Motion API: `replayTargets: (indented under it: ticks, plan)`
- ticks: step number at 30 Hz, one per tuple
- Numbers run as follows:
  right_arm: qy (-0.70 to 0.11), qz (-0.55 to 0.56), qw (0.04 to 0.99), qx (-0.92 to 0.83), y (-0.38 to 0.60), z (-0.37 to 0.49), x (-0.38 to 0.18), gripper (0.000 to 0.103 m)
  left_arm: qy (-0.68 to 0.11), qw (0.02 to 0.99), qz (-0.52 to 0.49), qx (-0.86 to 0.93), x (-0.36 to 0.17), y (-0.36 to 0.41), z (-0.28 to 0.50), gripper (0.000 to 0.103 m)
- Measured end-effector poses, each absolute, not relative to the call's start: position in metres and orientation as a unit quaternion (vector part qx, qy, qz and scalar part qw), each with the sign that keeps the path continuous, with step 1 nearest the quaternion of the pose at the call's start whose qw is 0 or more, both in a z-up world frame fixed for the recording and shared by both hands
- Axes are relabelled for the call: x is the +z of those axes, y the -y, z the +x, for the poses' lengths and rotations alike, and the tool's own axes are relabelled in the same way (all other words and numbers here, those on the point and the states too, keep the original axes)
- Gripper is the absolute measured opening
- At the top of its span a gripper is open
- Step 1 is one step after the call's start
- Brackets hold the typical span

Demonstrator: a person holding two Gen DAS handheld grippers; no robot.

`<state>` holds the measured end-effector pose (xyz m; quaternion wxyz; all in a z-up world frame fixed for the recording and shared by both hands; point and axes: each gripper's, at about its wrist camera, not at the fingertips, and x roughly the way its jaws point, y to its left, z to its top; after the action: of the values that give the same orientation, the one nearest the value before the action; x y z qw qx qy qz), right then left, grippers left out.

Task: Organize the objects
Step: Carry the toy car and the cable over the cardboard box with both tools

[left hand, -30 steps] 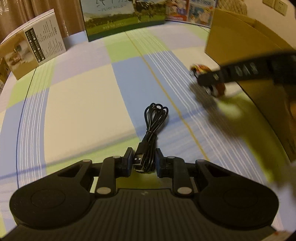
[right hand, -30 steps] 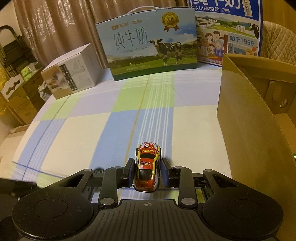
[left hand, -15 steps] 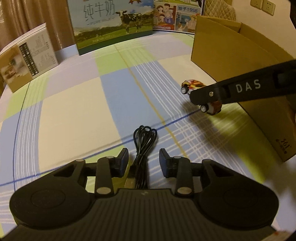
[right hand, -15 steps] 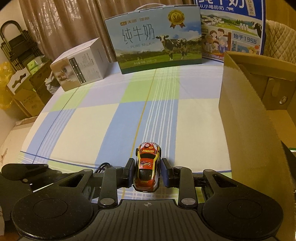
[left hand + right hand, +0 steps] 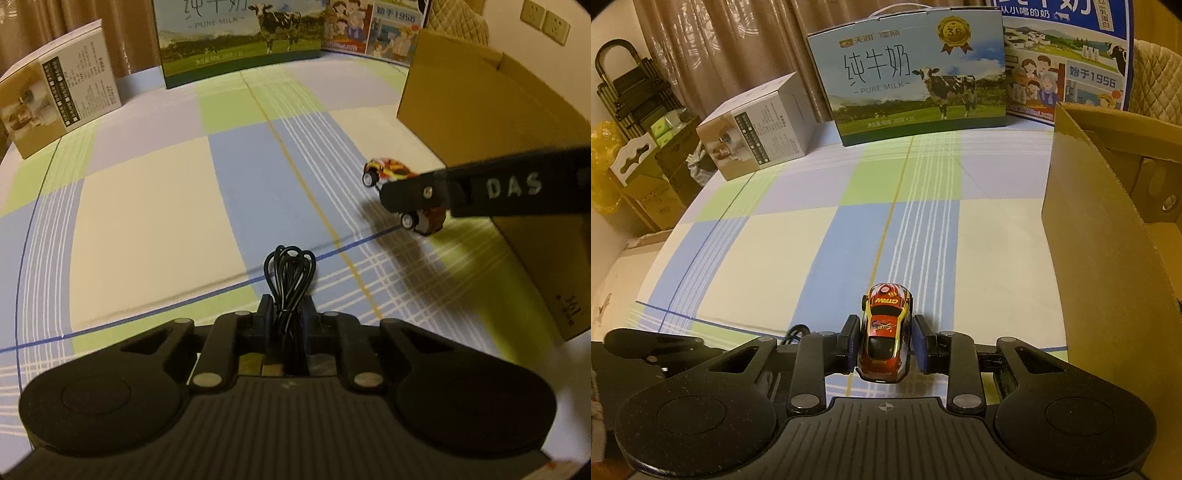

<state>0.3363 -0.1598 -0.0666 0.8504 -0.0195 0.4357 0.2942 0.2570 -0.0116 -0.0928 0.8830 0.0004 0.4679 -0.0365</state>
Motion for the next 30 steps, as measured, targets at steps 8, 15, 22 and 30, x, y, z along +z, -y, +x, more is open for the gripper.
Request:
replayTargets:
  ticks: [8, 15, 22, 30]
  plan:
    - [-0.43, -0.007, 0.854, 0.291, 0.176, 0.316, -0.052, 0.027, -0.452, 0.891, -0.011, -0.03, -0.07, 0.02, 0.238, 0.011]
    - [-0.405, -0.007, 0.863, 0.3, 0.196, 0.268, -0.03, 0.027, -0.438, 0.898, -0.035, -0.031, -0.048, 0.036, 0.201, 0.011]
    - [-0.378, -0.004, 0.873, 0.309, 0.225, 0.215, -0.009, 0.027, -0.407, 0.91, -0.081, 0.003, -0.015, 0.045, 0.147, 0.011]
    - [-0.358, -0.001, 0.883, 0.304, 0.271, 0.144, 0.011, 0.027, -0.384, 0.915, -0.123, 0.018, 0.009, 0.067, 0.075, 0.011]
